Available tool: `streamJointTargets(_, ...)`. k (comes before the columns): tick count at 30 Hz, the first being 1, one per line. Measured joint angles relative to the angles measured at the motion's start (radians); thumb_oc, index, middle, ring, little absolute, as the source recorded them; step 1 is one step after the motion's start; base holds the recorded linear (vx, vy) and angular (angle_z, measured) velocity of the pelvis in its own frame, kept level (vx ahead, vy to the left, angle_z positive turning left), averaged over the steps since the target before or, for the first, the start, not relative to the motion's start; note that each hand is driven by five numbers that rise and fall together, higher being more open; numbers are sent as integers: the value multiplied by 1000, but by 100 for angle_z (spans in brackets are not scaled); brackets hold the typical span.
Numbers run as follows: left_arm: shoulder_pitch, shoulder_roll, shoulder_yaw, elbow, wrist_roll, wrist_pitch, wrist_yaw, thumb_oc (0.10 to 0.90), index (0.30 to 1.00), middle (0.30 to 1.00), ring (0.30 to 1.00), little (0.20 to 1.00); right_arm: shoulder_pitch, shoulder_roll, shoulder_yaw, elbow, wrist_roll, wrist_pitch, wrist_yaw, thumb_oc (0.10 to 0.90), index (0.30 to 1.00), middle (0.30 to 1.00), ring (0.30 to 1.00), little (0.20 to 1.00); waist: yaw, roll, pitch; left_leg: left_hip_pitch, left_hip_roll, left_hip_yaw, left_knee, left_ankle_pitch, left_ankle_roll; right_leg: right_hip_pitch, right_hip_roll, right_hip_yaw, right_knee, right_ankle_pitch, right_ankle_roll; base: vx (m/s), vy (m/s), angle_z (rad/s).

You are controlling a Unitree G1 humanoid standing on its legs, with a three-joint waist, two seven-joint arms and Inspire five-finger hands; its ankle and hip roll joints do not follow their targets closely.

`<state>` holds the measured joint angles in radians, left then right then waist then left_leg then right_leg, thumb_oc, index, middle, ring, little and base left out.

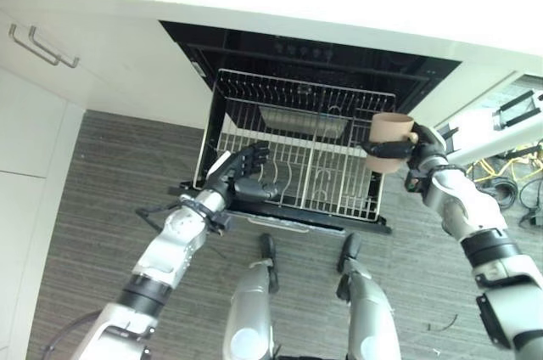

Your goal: Place the dishes in the dishwasher.

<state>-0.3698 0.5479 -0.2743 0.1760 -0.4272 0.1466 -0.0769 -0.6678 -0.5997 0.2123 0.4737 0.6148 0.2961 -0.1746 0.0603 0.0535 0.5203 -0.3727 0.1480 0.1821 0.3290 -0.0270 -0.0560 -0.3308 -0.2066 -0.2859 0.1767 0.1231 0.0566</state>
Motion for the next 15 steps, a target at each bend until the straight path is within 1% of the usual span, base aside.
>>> streamJointTargets(6,14,-14,0,-12,0,-1,15,800,900,900,900,900,66,21,-1,-158,16,42,-4,800,900,900,900,900,-1,11,0,0,-4,-3,-2,1,2,0,-1,0,0,0,0,-3,10,1)
streamJointTargets(8,32,-16,-1,-28,1,-1,30,800,900,900,900,900,91,34,-3,-212,15,44,-10,800,900,900,900,900,-6,11,0,0,-7,-1,-2,1,3,0,-4,1,0,0,1,-10,38,1)
streamJointTargets(11,46,-27,0,-39,1,-5,51,800,900,900,900,900,179,59,-34,-356,13,47,-20,800,900,900,900,900,-8,11,0,1,-10,2,-3,-1,5,0,-6,2,1,-2,3,-14,39,0)
streamJointTargets(12,53,-31,4,-39,1,-10,58,800,900,900,900,900,205,79,-44,-399,13,46,-23,800,900,900,900,900,-7,11,0,3,-10,4,-3,-1,6,0,-7,4,2,-2,4,-7,36,-3)
streamJointTargets(15,67,-32,5,-42,2,-21,76,800,900,900,900,900,237,91,-43,-444,-19,47,-23,800,900,900,900,900,-25,11,0,5,-11,6,-2,-2,7,1,-9,5,7,-4,6,-15,50,0)
